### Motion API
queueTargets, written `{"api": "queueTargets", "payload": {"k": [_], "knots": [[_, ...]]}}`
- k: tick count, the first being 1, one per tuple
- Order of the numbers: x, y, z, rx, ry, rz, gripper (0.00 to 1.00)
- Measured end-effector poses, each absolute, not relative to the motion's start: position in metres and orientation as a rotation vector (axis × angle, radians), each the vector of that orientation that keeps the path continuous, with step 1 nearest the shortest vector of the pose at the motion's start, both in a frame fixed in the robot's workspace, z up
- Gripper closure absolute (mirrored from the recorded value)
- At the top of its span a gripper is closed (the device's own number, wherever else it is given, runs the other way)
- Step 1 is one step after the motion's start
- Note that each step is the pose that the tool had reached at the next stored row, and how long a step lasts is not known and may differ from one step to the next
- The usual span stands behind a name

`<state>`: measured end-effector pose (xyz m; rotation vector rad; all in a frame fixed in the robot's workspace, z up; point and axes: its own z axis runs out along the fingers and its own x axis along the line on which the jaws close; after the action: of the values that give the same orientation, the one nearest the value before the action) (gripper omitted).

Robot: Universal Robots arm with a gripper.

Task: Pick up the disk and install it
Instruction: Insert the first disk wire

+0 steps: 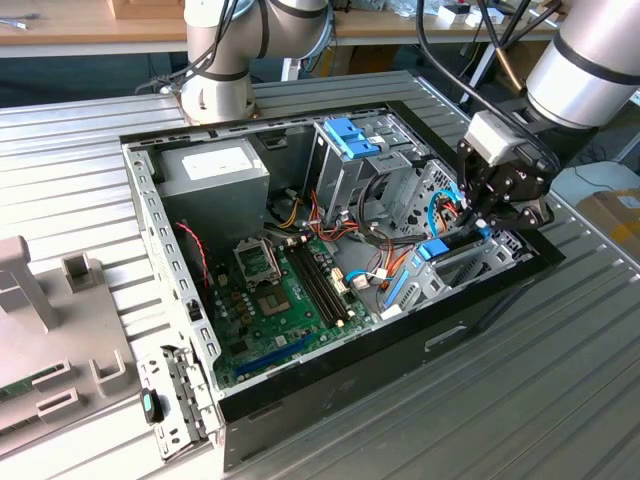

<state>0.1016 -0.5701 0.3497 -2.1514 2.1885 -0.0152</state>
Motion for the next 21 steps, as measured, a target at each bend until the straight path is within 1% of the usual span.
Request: {"api": "queueTargets", "payload": {"k": [21], "knots": [[0.0997,-0.5702,0.3455,-2.15,2.187,-0.021,0.84]]}}
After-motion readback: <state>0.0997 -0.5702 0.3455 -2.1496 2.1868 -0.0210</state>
